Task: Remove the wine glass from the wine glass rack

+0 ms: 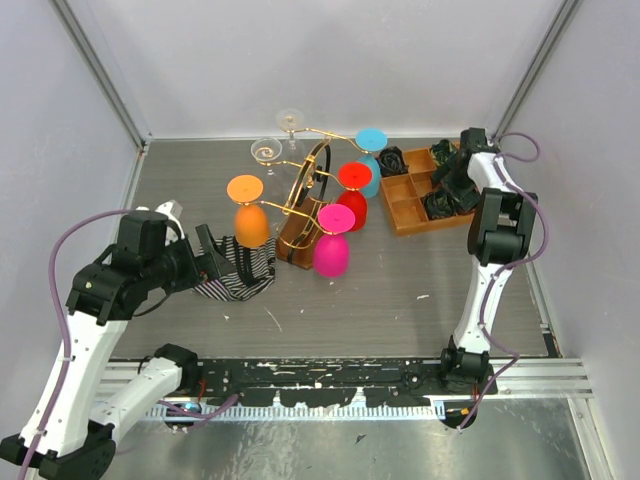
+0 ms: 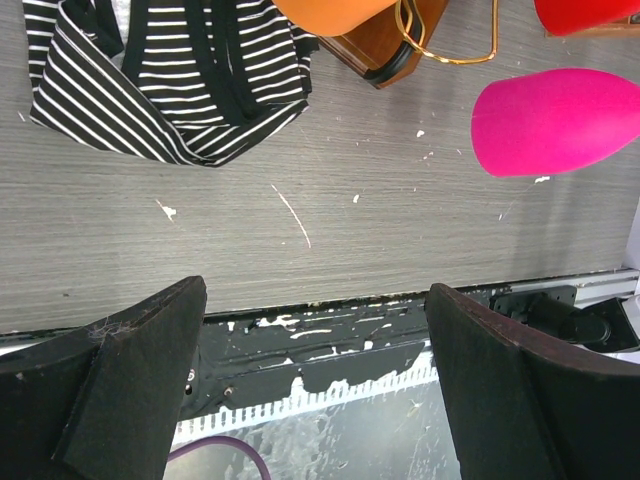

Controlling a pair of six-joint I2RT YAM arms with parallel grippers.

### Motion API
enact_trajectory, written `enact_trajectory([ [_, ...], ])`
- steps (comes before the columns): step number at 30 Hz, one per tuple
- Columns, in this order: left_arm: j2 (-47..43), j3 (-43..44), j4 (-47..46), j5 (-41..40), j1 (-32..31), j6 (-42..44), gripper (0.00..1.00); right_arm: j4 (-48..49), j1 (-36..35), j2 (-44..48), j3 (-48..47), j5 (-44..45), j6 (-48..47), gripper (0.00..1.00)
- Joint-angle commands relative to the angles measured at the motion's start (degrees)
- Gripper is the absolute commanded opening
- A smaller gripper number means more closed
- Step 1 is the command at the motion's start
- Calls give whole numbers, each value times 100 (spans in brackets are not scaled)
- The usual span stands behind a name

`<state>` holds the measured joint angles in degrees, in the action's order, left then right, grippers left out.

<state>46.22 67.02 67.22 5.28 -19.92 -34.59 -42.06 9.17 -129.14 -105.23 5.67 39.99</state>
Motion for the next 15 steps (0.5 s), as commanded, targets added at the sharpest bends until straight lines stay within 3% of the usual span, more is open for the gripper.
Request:
enact_trajectory([
  [1,-10,-68,5,40,-11,31,98,-380,78,-508,-286,116,1232,100],
  [10,45,11,108,-551,-14,303,98,-417,136,-1298,-1894,620,1298,100],
  [15,-8,-239,18,-778,-7,251,98,183,140,-1160,-2182,748,839,100],
])
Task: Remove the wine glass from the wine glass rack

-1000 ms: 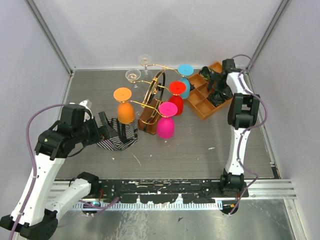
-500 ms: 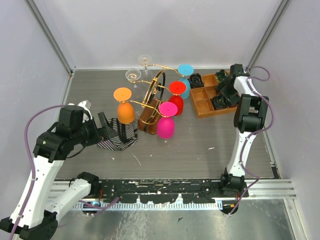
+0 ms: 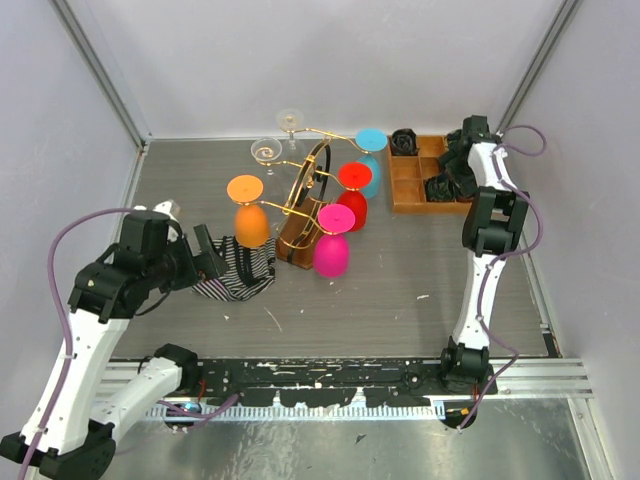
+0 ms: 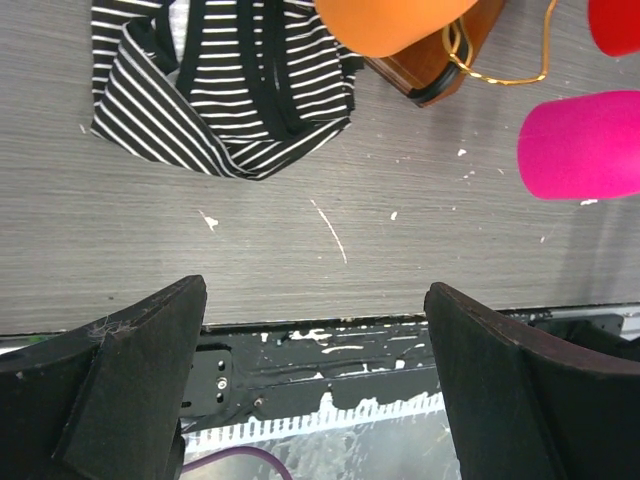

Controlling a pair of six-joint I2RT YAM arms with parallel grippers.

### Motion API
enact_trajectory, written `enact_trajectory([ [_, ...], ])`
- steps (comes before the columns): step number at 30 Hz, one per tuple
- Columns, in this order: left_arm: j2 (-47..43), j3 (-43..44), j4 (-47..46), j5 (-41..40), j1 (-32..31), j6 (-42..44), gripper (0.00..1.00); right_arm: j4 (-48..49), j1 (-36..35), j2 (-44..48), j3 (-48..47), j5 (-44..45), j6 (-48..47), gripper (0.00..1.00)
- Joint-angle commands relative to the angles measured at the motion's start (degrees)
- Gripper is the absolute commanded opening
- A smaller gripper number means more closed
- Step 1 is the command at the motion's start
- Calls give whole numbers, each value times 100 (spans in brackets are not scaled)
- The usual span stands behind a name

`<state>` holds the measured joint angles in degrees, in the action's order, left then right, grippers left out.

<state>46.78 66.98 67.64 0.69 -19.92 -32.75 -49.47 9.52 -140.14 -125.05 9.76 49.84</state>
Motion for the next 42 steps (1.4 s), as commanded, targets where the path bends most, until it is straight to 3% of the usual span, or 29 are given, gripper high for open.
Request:
enact_trajectory([
  [1,-95,-307,-53,-376,-9,0,98,1076,96,124,-68,334,-236,100],
  [11,8,-720,52,-1242,-3,-895,98,2064,53,2550,655,-226,-1539,100],
  [16,423,-851,-220,-1558,-7,-1272,98,1480,27,3736,680,-1434,-1794,100],
  [19,928,-912,-485,-1413,-7,-1417,98,1311,-84,4753,1299,-2006,-1839,100],
  [24,1772,-950,-779,-1615,-4,-1637,98,1415,-139,6593,2623,-2109,-2192,100],
  [29,2315,-1082,-1263,-1625,-3,-1769,96,1324,-551,7597,2888,-2136,-2381,100],
  [30,2359,-1116,-1377,-1587,-8,-1807,85,1326,-590,7686,2921,-2274,-2347,100],
  [31,2388,-1182,-1557,-1530,-3,-1813,52,1322,-611,7754,2965,-2368,-2306,100],
  [32,2408,-1268,-1735,-1478,-3,-1854,8,1299,-624,7796,2995,-2425,-2299,100],
  [33,2443,-1327,-1899,-1497,-7,-1924,0,1237,-626,7821,3008,-2453,-2304,100],
  [42,3540,-1580,-2805,-1189,-3,-2325,0,1177,-640,7946,3081,-2516,-2486,100],
])
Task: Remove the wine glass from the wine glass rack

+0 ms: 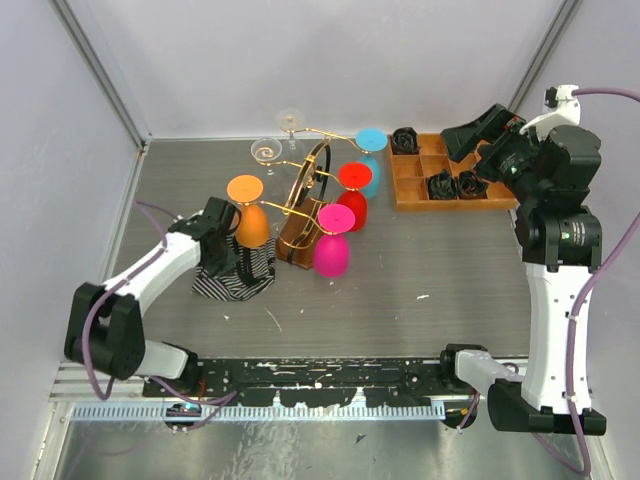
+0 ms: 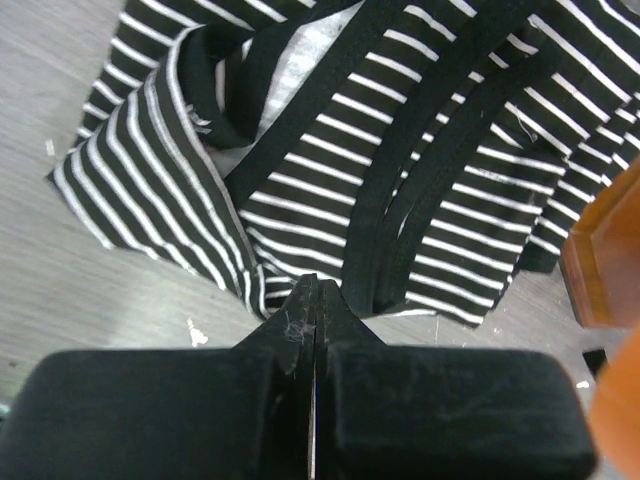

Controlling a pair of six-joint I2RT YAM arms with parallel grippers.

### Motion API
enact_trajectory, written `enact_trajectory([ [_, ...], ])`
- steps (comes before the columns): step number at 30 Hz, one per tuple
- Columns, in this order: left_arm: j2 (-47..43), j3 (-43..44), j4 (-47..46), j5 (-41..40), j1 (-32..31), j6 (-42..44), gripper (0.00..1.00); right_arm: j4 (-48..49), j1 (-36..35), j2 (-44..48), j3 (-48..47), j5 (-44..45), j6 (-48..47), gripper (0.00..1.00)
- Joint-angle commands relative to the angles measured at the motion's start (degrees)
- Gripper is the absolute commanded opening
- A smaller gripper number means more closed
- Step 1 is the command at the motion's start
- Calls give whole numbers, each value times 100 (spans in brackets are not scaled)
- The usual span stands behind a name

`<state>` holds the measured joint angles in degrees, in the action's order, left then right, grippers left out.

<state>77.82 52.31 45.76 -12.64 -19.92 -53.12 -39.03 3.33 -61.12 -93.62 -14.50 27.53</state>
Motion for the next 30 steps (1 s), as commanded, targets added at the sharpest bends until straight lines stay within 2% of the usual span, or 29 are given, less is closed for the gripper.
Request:
enact_trajectory([
  [1,552,-117,-689,114,-3,-327,0,128,-33,27,-80,-96,-279,100],
  [8,718,-450,-1009,-440,71,-552,0,167,-52,75,-12,-155,-313,100],
  [14,693,-1011,-1338,-133,654,-821,0,167,-61,175,1,-83,-373,100],
  [18,961,-1042,-1442,51,1048,-779,0,184,-61,220,57,-131,-384,100],
  [24,1578,-739,-1597,242,1984,-606,0,194,-101,271,78,-141,-394,100],
  [27,1988,-357,-1573,110,2443,-407,0,194,-177,245,81,-132,-415,100],
  [30,2412,271,-1407,-230,2611,-244,0,200,-201,191,112,-176,-379,100],
])
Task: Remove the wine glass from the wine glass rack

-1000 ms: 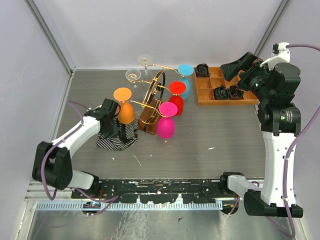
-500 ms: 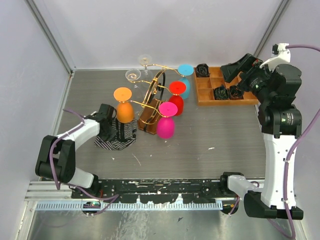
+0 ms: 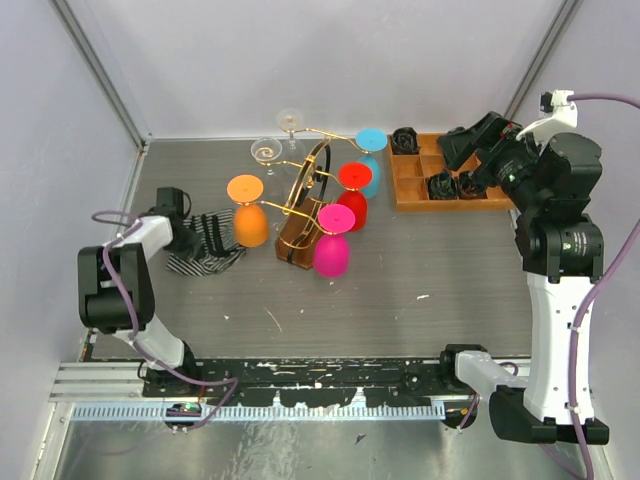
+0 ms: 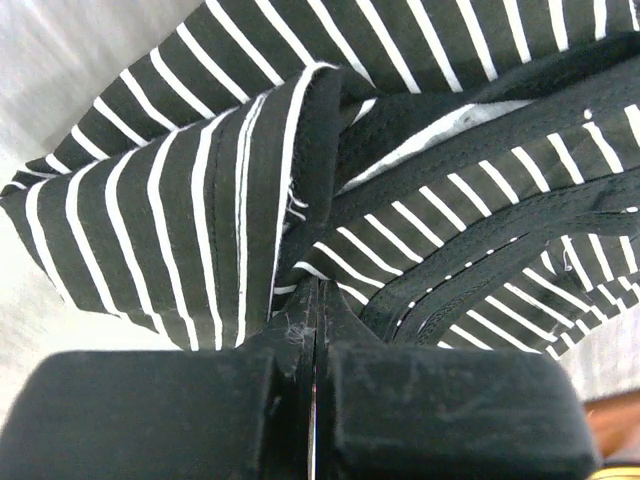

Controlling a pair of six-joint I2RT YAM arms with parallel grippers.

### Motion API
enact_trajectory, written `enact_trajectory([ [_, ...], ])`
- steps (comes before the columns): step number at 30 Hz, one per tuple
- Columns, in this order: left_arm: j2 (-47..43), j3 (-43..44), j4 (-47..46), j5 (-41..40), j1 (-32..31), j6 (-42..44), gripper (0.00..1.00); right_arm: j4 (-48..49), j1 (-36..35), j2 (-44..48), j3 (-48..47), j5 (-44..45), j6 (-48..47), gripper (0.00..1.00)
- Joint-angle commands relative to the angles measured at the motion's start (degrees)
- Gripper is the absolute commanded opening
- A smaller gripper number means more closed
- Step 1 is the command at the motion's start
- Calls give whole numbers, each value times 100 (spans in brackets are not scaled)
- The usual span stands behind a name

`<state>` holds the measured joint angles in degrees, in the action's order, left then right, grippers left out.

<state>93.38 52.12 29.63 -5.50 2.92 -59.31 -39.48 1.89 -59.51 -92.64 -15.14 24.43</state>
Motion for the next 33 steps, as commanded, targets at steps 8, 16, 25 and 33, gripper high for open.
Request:
enact_trajectory([
  [8,1560,1581,875,-1370,926,280,0,405,-60,4,229,-238,-42,100],
  [16,1321,1244,622,-1568,1568,485,0,496,-63,7,507,-268,-114,100],
  [25,962,923,488,-1456,2470,558,0,564,-64,123,641,-407,-115,100],
  [33,5,617,178,-1167,2441,583,10,642,-65,-57,758,-602,-35,100],
])
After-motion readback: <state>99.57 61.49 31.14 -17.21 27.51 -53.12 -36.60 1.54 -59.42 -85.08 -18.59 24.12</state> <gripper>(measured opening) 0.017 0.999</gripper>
